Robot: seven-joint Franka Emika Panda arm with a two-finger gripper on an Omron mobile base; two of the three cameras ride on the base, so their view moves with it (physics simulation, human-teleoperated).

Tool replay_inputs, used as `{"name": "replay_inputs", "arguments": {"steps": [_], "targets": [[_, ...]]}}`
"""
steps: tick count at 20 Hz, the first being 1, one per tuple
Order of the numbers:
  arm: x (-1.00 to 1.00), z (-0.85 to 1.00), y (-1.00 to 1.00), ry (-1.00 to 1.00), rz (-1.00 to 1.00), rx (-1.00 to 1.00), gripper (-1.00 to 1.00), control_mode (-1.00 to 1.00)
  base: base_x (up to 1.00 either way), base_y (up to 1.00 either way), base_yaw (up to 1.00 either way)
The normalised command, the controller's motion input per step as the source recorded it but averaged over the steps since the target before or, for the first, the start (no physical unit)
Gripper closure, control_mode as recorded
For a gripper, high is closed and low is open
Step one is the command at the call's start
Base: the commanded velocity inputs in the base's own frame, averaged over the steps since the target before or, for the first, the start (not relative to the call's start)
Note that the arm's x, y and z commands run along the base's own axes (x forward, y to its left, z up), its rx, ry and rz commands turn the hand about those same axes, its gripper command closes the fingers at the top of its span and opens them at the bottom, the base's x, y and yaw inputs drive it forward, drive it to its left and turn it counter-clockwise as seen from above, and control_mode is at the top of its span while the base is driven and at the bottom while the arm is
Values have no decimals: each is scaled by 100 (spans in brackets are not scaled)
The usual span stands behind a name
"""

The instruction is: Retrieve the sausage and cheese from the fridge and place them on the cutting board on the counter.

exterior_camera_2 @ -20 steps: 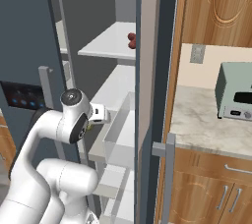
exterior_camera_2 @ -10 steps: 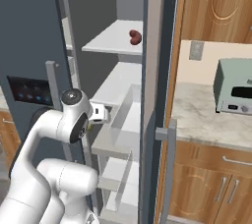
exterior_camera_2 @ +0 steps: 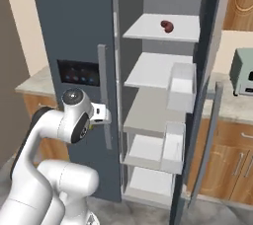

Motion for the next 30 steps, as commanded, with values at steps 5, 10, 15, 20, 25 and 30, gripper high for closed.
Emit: {"name": "replay_inputs", "arguments": {"steps": [5,10,15,20,25,30], "targets": [[0,0,0,0,0,0,100,100,-84,54,-19],[0,0,0,0,0,0,100,100,-49,20,-72],[0,0,0,0,0,0,100,100,-20,9,-92],[0,0,0,0,0,0,100,100,0,9,-99],[0,0,0,0,0,0,100,100,0,8,-100],[0,0,0,0,0,0,100,100,15,6,-74]]}}
